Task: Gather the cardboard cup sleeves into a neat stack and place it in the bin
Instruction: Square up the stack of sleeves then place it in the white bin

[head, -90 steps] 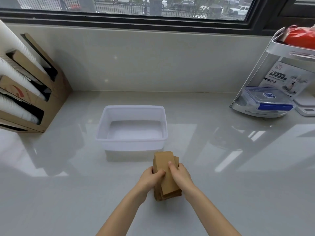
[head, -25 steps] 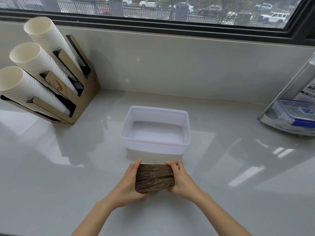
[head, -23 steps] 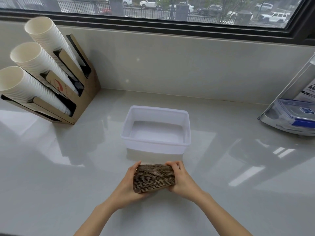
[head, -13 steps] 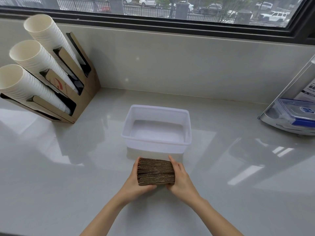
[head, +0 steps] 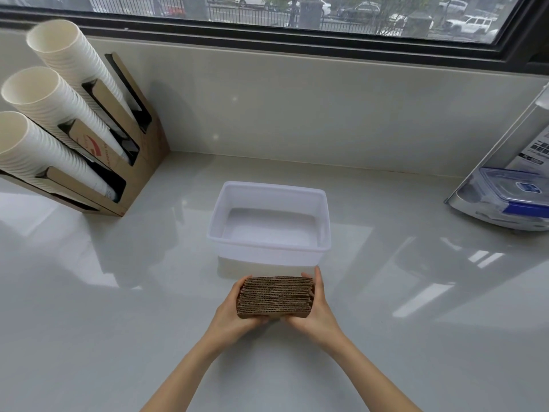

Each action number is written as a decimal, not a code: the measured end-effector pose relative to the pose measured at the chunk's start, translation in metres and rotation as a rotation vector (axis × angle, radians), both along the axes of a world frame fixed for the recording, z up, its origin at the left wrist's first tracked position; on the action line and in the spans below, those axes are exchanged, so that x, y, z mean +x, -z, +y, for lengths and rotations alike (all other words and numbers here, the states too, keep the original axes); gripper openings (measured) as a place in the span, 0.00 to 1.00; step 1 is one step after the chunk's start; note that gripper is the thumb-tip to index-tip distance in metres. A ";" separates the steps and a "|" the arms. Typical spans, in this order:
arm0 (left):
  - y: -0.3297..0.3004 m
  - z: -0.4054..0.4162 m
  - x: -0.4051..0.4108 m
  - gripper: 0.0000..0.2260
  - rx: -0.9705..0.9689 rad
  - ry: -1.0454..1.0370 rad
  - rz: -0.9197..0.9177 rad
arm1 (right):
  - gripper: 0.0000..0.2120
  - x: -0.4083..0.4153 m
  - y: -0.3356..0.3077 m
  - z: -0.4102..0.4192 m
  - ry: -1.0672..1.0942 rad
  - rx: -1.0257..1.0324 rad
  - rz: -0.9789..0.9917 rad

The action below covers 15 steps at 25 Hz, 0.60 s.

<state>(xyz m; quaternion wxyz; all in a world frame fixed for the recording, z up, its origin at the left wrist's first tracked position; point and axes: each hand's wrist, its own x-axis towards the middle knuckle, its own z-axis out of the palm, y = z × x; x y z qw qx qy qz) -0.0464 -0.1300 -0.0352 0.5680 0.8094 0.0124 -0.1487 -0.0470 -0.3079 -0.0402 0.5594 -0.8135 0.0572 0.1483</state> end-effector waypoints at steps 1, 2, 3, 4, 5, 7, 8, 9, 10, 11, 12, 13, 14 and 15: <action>-0.002 -0.001 0.000 0.32 -0.001 -0.006 -0.006 | 0.56 0.000 0.001 -0.002 0.006 0.008 0.004; -0.004 -0.003 0.000 0.31 -0.008 -0.014 -0.010 | 0.54 0.000 0.002 -0.004 0.012 0.006 0.007; -0.005 -0.005 0.000 0.31 -0.023 -0.027 -0.019 | 0.52 -0.001 0.003 -0.005 0.018 0.003 0.009; -0.006 -0.008 -0.001 0.30 -0.045 -0.039 -0.034 | 0.49 -0.001 0.005 -0.006 0.023 0.000 0.005; -0.006 -0.010 -0.001 0.29 -0.060 -0.046 -0.051 | 0.46 -0.002 0.006 -0.006 0.029 -0.005 -0.008; -0.007 -0.013 0.001 0.29 -0.061 -0.038 -0.083 | 0.41 -0.004 0.008 -0.006 0.037 -0.018 -0.031; -0.007 -0.013 0.002 0.29 -0.052 -0.032 -0.100 | 0.40 -0.004 0.008 -0.007 0.040 -0.020 -0.035; -0.007 -0.013 0.004 0.29 -0.037 -0.026 -0.123 | 0.39 -0.004 0.007 -0.008 0.042 -0.019 -0.043; -0.008 -0.013 0.007 0.29 -0.025 -0.020 -0.150 | 0.39 -0.003 0.006 -0.010 0.045 -0.023 -0.055; -0.007 -0.013 0.008 0.29 -0.013 -0.014 -0.173 | 0.39 -0.002 0.004 -0.012 0.050 -0.031 -0.067; -0.008 -0.013 0.009 0.29 -0.010 -0.003 -0.186 | 0.40 -0.001 0.003 -0.013 0.049 -0.043 -0.074; -0.008 -0.013 0.009 0.30 -0.005 0.010 -0.185 | 0.42 -0.001 0.002 -0.015 0.034 -0.065 -0.074; -0.008 -0.013 0.008 0.33 0.011 0.024 -0.181 | 0.44 -0.001 0.001 -0.016 0.004 -0.095 -0.071; -0.006 -0.012 0.007 0.37 0.040 0.036 -0.184 | 0.47 -0.002 0.002 -0.016 -0.028 -0.129 -0.067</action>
